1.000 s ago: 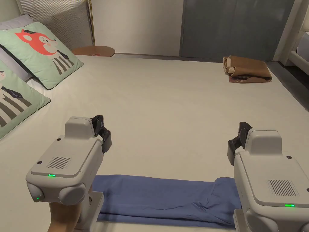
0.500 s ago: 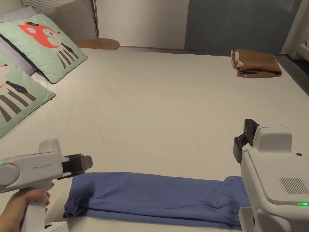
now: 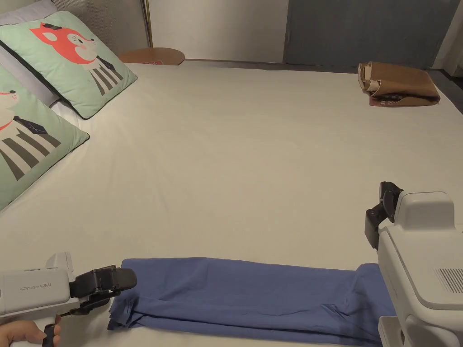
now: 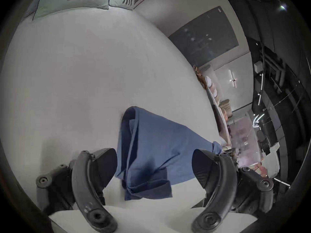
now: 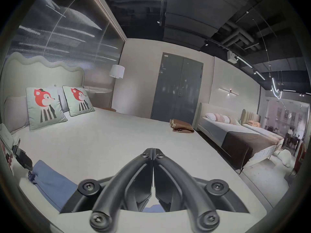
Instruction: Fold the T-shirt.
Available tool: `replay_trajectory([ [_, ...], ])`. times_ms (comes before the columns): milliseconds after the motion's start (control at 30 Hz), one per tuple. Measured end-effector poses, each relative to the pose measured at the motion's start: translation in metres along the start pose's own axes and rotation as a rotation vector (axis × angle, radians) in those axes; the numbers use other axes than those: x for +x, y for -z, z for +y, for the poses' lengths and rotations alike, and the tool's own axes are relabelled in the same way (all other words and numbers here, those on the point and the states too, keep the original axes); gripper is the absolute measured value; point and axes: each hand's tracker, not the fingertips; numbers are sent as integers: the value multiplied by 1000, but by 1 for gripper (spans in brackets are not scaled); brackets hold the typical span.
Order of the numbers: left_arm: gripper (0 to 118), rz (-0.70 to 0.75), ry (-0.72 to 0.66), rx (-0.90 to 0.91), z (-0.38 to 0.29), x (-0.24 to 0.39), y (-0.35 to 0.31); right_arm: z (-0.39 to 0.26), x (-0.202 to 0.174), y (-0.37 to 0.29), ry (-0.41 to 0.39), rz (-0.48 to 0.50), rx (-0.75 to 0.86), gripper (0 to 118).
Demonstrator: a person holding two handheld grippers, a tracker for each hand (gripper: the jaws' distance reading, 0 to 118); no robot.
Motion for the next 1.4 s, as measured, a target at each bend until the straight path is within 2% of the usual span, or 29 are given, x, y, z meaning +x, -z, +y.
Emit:
replay_trajectory([
  [167,79,20,-9,-38,-5,1,18,-3,2,2,-7,-14,-8,0],
  [200,68,22,-3,-36,-7,2,21,-4,3,2,-9,-19,-10,0],
  [233,50,37,5,-43,-9,4,26,-4,5,3,-9,-21,-12,0],
  [267,37,48,20,-50,-12,7,31,-4,6,3,-7,-22,-14,0],
  [333,28,78,55,-62,-16,13,39,-4,7,3,-10,-27,-19,0],
  [400,9,82,72,-42,-19,22,42,-5,10,2,-13,-32,-20,0],
  [500,7,133,152,-29,-24,36,41,-5,13,2,-7,-37,-20,0],
  [567,6,159,214,-26,-37,70,30,-7,17,3,-2,-40,-17,0],
  [767,5,193,189,28,-21,67,0,-9,21,8,7,-40,-7,0],
  [900,5,268,226,58,-9,66,-25,-7,21,5,12,-39,0,0],
  [933,5,277,217,60,5,47,-27,-7,21,5,14,-39,2,0],
  [1067,5,350,235,65,9,57,-34,-9,23,5,21,-32,3,0],
  [1200,5,378,297,31,-6,104,-11,-11,23,2,21,-26,2,0],
  [1400,5,282,402,-51,-40,181,49,-11,34,-6,26,-34,3,0],
])
